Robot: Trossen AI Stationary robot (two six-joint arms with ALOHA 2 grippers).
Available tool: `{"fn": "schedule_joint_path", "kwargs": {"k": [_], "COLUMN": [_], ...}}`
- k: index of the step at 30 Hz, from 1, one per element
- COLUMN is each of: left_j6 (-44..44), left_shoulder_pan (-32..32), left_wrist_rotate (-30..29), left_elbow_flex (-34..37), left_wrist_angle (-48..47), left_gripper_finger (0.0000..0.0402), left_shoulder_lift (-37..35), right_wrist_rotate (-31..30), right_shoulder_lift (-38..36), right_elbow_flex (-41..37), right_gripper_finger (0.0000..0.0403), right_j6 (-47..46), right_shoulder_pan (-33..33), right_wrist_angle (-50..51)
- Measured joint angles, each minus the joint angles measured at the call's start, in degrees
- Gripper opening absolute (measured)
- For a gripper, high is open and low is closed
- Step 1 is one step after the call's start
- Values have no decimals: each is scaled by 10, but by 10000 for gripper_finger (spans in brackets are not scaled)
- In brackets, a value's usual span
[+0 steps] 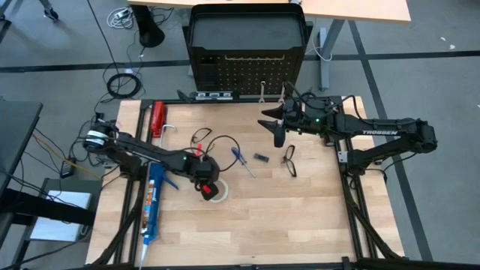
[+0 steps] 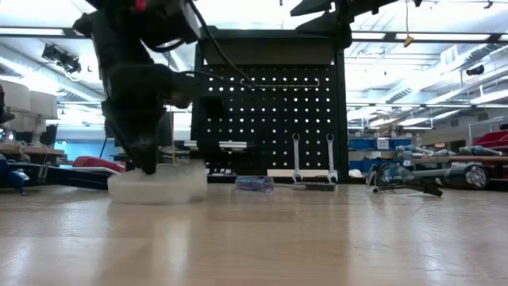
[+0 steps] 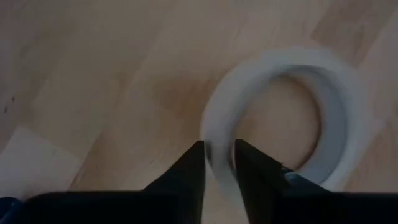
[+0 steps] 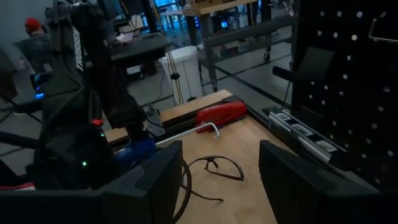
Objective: Hang tools onto peg board
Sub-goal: Unhang the white masking tape from the black pegboard, then remove the spirit level from the black pegboard
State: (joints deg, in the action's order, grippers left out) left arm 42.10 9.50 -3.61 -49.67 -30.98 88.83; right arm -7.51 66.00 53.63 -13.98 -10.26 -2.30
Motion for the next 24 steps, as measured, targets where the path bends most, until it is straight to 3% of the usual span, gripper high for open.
{"fn": "schedule_joint_path", "kwargs": {"k": [8,13,17,20,24], "left_j6": [2,2,1,19,19], "left_shoulder_pan": [-1,-4,-5,-5,-6], "left_wrist_rotate": [-63,-29,-8,-63,-205], "left_elbow_flex": [-78,-128,-163,-191,-210], "left_wrist_angle": [-66,-117,-161,-196,-248], "left_gripper_finger": [196,246,262,261,249], "left_shoulder_lift": [13,11,11,11,11], "right_wrist_rotate": [2,3,26,31,33], "right_shoulder_lift": [0,0,0,-1,-3], "right_elbow_flex": [0,0,0,0,0], "right_gripper_finger": [214,214,214,213,208], "right_j6": [6,-10,-28,-25,-24], "right_shoulder_pan": [-5,-19,-35,-39,-41], "right_wrist_angle": [7,24,29,30,29]}}
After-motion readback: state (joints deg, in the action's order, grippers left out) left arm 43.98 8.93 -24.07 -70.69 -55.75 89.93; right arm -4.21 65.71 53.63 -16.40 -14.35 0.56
